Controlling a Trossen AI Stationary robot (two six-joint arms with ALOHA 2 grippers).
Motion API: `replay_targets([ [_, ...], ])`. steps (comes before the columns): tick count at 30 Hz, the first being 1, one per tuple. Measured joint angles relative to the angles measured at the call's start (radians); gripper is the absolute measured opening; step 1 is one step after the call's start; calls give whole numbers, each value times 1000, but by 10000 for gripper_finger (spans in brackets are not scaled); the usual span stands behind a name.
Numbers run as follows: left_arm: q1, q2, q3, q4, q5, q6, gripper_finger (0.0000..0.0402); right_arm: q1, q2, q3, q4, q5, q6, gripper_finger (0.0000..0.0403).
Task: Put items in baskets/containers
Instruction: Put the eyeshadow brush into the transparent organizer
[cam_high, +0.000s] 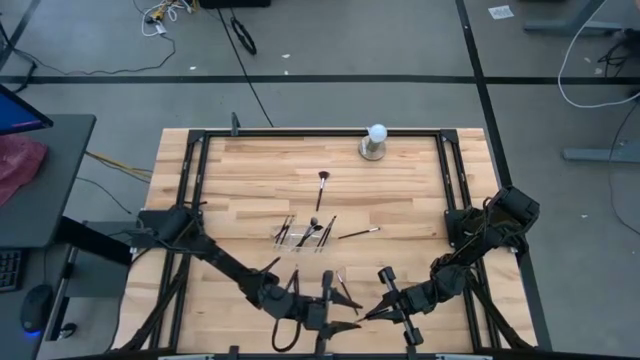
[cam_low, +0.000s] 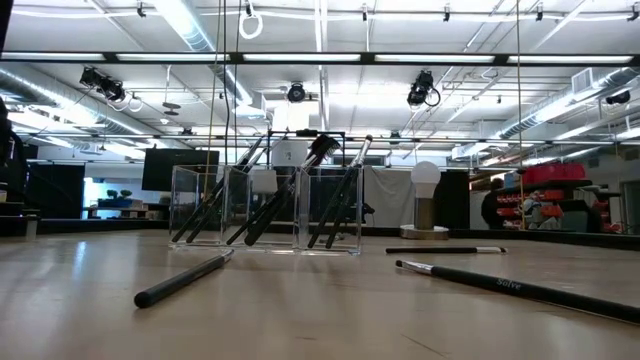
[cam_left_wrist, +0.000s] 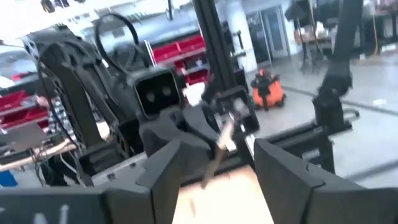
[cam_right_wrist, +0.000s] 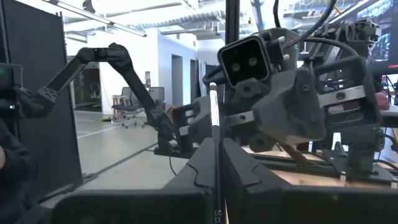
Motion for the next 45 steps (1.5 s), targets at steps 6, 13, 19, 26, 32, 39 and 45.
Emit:
replay_targets([
  [6, 10, 18, 2, 40, 31, 6, 151, 0, 0, 0, 0, -1, 0, 7],
  [13, 12, 16, 2, 73, 86, 0, 92, 0, 0, 0, 0, -1, 0, 7],
  [19, 12, 16, 2, 76, 115, 0, 44, 0, 0, 0, -1, -1, 0, 8],
  [26, 12, 16, 2, 77, 124, 4, 9, 0, 0, 0, -1, 0, 1, 8],
  [32, 12, 16, 1, 64, 128, -2, 9, 0, 0, 2, -45, 0, 22, 25],
  [39, 6, 16, 1, 51, 127, -36, 8, 1, 0, 2, -110, 59, 96, 100],
  [45, -16, -17, 1, -40, 79, -60, 8, 39, -71, -24, -255, 180, 145, 173],
])
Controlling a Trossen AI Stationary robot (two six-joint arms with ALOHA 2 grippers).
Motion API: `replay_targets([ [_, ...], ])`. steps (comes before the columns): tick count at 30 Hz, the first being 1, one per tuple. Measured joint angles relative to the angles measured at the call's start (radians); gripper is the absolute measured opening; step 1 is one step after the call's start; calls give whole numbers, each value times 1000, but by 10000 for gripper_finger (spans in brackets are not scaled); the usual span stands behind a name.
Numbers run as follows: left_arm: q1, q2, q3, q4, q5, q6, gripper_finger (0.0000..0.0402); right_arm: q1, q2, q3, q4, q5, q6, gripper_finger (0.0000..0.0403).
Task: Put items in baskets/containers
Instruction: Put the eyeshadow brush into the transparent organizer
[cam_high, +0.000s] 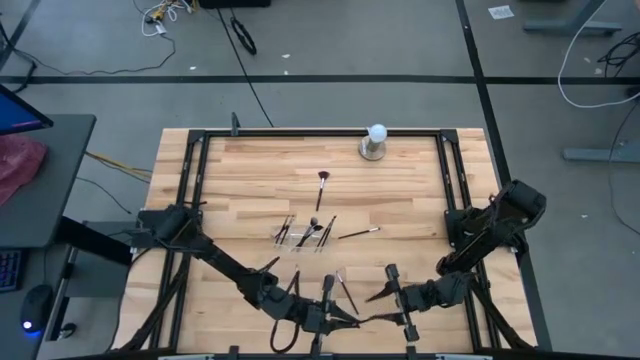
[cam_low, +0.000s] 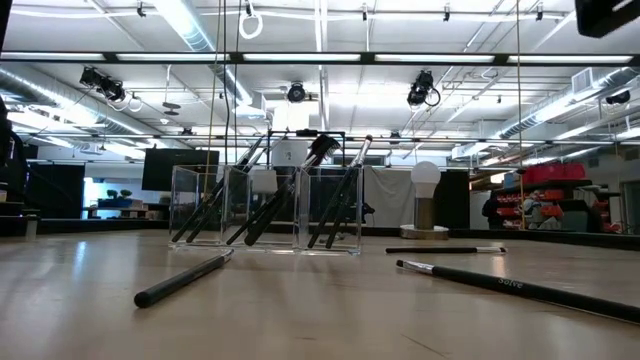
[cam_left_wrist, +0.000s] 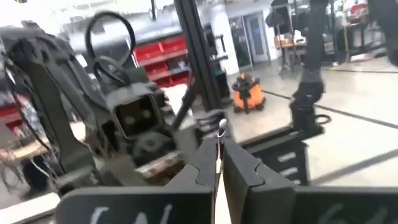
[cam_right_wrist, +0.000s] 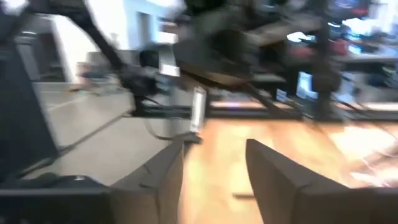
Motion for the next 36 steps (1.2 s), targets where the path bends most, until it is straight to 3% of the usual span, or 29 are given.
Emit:
replay_targets([
  [5, -10, -84, 1, -225, -63, -101, 7, 49, -116, -32, -197, 147, 101, 197],
  [10, -16, -165, 1, -476, -218, -239, 11, 64, -180, -49, -375, 199, 237, 199],
  [17, -14, -317, 1, -893, -384, -499, 9, 49, -161, -80, -414, 228, 360, 199],
  [21, 22, -354, 1, -1015, -443, -537, 12, 28, -139, -85, -413, 228, 393, 199],
  [29, 139, -356, 1, -1133, -401, -577, 13, -9, -94, -85, -381, 223, 410, 199],
  [36, 167, -425, 0, -1256, -382, -606, 12, -15, -74, -85, -367, 223, 432, 199],
])
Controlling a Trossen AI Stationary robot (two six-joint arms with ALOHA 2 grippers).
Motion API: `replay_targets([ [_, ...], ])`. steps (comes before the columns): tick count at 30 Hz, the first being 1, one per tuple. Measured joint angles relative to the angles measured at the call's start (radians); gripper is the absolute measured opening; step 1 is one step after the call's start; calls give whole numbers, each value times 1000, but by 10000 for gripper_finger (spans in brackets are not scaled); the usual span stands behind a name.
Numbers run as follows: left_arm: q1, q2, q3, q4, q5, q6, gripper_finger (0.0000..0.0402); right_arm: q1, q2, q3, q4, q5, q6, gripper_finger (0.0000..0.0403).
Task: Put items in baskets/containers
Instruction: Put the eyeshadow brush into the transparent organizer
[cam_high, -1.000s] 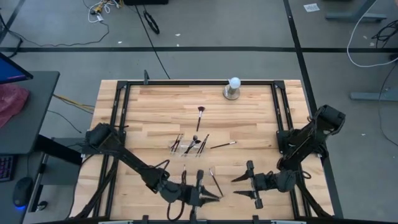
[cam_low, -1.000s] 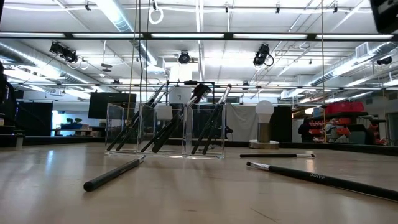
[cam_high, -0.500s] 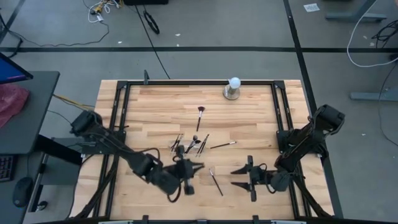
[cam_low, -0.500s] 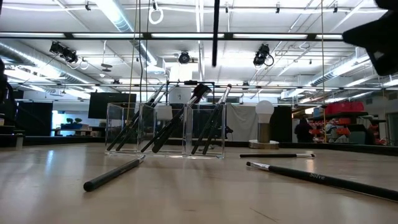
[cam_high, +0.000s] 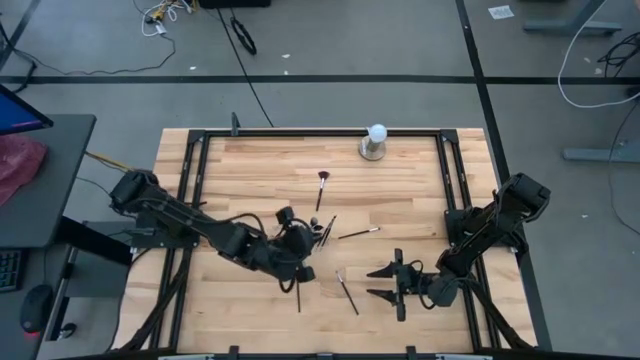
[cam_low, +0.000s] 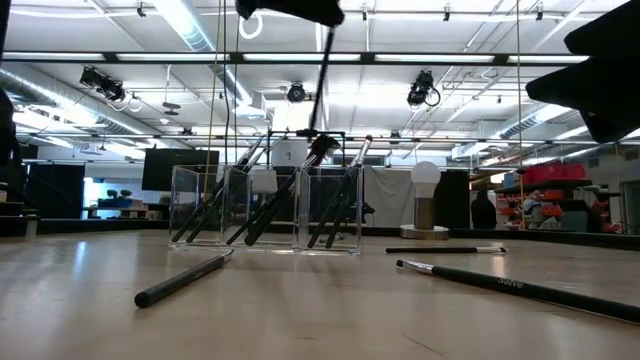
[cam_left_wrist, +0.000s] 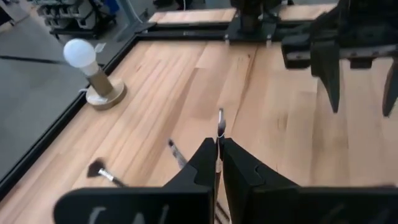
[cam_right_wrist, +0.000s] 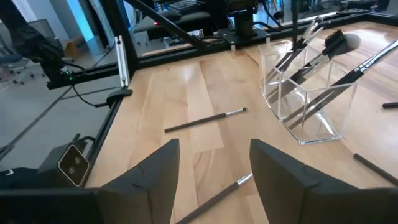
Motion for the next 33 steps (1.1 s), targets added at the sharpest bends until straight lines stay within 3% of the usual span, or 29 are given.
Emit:
replay_targets([
  [14, 70, -38, -78, -50, 21, -58, 17, 0, 1, 0, 3, 0, -3, 199],
  [28, 149, -36, -204, 39, 236, -236, 18, 0, 1, 0, 3, 0, -3, 199],
  [33, 180, -36, -234, 40, 257, -274, 18, 0, 1, 0, 3, 0, 0, 199],
])
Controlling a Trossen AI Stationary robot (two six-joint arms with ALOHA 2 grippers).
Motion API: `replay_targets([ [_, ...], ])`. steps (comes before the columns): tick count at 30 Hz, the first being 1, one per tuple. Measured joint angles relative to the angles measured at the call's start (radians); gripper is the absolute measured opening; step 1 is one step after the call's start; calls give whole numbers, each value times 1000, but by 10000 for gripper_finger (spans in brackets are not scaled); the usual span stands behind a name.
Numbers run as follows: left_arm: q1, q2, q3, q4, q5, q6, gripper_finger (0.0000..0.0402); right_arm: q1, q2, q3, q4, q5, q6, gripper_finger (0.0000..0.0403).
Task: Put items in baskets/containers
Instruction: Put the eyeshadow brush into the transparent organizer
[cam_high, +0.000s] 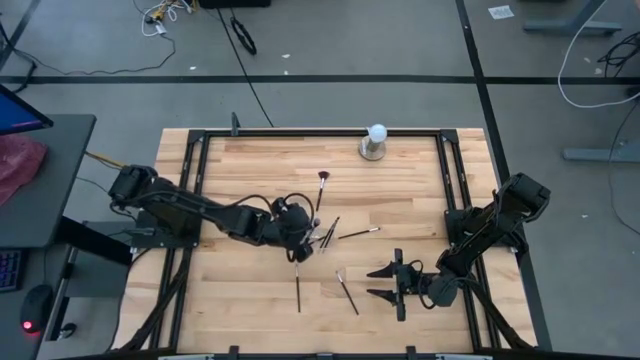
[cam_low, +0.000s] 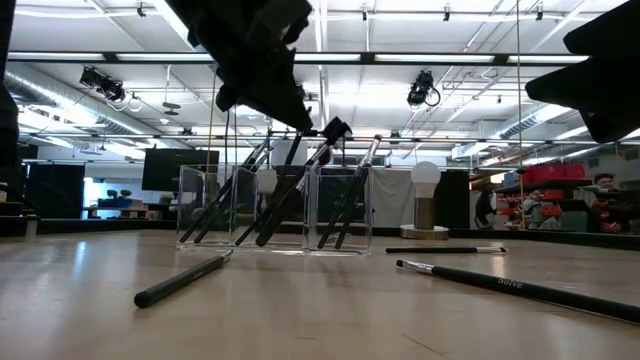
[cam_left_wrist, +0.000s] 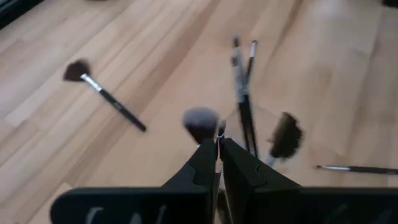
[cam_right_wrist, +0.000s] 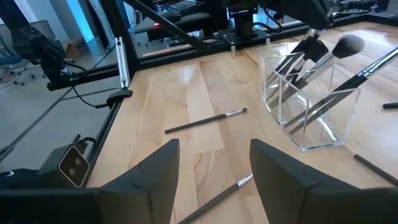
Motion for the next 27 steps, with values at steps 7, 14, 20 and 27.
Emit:
replay_targets([
  [7, 12, 0, -18, -2, -1, -13, 45, -3, 0, 0, 0, 0, 0, 199],
  [14, 12, 0, -18, -2, -2, -12, 118, -6, 0, 0, 0, 0, 0, 199],
  [20, 7, -52, 4, -16, 1, -4, 150, -7, 0, 1, 0, 0, 0, 199],
  [27, -95, -121, 73, -17, 2, 20, 135, -16, 0, 2, 0, 0, 1, 199],
])
